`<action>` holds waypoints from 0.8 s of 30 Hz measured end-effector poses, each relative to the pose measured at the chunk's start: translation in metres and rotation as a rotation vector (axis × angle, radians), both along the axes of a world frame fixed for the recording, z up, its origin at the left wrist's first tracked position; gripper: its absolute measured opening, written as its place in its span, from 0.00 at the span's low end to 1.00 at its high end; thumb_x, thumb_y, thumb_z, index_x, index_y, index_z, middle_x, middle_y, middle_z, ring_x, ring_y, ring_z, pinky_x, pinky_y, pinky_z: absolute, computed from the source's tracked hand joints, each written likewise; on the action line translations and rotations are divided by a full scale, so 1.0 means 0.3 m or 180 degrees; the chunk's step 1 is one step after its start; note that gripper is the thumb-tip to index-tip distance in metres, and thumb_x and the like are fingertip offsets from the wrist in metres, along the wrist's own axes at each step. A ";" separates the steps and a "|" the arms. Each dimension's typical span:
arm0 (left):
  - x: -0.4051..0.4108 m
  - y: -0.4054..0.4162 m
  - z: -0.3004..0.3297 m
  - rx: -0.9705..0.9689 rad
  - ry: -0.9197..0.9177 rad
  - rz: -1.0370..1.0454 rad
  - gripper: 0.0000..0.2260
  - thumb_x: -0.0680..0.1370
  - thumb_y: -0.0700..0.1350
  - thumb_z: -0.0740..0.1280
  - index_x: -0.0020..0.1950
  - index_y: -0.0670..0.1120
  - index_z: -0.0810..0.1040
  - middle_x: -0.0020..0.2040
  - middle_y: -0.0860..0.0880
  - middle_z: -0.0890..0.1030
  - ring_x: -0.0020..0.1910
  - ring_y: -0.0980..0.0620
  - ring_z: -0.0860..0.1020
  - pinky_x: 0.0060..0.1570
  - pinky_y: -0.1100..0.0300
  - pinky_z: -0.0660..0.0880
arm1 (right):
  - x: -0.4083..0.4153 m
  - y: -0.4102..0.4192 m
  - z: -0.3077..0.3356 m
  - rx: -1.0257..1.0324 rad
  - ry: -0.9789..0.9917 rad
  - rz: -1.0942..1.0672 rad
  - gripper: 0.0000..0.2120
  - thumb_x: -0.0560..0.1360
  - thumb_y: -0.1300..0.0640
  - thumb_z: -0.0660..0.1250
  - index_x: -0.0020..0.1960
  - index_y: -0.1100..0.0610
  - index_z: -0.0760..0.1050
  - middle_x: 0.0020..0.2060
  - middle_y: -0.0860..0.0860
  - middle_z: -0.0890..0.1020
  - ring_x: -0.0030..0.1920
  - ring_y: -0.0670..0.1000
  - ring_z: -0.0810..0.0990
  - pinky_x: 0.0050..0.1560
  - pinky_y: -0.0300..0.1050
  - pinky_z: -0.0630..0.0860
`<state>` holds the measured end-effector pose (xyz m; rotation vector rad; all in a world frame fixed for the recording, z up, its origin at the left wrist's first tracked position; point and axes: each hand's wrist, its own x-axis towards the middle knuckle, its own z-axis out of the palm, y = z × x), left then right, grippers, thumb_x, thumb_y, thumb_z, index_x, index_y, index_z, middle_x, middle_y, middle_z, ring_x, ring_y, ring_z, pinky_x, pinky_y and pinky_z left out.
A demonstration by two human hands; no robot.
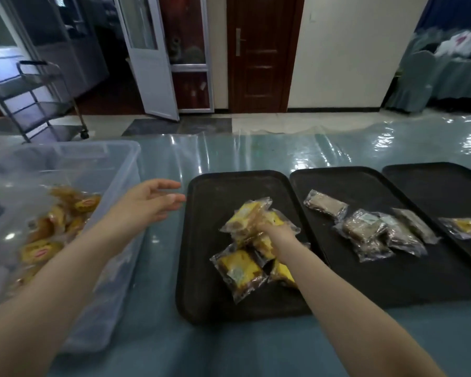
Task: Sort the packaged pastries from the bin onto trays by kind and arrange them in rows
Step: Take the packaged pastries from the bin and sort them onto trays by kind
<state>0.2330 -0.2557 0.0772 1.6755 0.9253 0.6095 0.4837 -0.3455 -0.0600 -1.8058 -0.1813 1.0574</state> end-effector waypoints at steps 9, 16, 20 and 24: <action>-0.277 0.104 0.001 0.0137 -0.0151 0.0066 0.08 0.78 0.41 0.63 0.55 0.52 0.78 0.49 0.51 0.84 0.51 0.51 0.82 0.53 0.54 0.74 | -0.230 0.104 0.071 0.1029 0.0825 0.0330 0.13 0.80 0.55 0.61 0.61 0.60 0.74 0.56 0.56 0.81 0.54 0.56 0.80 0.55 0.51 0.75; -0.546 0.306 0.028 0.0057 -0.0131 -0.0083 0.09 0.79 0.38 0.62 0.56 0.47 0.77 0.50 0.47 0.84 0.50 0.49 0.82 0.53 0.52 0.75 | -0.527 0.310 0.236 0.1556 0.0892 0.0519 0.11 0.80 0.53 0.61 0.57 0.56 0.76 0.50 0.53 0.83 0.49 0.53 0.82 0.50 0.46 0.77; -0.748 0.451 0.059 0.0179 0.0113 -0.0221 0.09 0.79 0.39 0.62 0.58 0.46 0.76 0.49 0.48 0.84 0.48 0.50 0.82 0.51 0.55 0.75 | -0.707 0.436 0.358 0.2073 0.0793 0.0508 0.08 0.78 0.57 0.63 0.55 0.58 0.77 0.43 0.54 0.85 0.39 0.50 0.84 0.38 0.40 0.78; -0.901 0.595 0.055 0.0198 0.0181 -0.0062 0.08 0.79 0.40 0.63 0.56 0.47 0.77 0.47 0.49 0.85 0.44 0.53 0.81 0.44 0.61 0.74 | -0.871 0.545 0.448 0.2283 0.0570 0.0897 0.08 0.79 0.57 0.64 0.55 0.59 0.77 0.43 0.54 0.85 0.40 0.51 0.84 0.38 0.42 0.79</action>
